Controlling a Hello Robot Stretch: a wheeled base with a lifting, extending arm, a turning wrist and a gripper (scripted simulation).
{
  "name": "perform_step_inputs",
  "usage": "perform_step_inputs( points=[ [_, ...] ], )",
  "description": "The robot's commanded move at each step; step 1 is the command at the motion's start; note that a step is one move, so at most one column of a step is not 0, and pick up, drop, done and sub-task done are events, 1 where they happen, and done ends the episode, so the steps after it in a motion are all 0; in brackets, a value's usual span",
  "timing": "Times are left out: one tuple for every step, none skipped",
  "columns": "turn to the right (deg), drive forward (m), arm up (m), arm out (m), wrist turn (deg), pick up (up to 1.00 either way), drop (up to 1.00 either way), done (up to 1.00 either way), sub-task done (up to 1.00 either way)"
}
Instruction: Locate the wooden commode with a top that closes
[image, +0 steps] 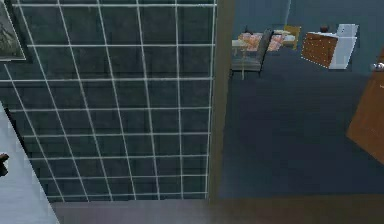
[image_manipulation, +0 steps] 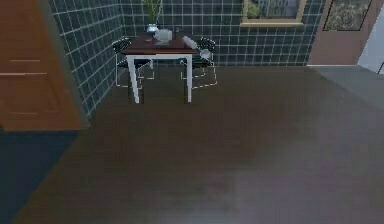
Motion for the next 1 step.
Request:
perform_step_inputs(
  points=[
    [-45.0,0.0,0.0,0.0,0.0,0.0,0.0,0.0,0.0]
  ],
)
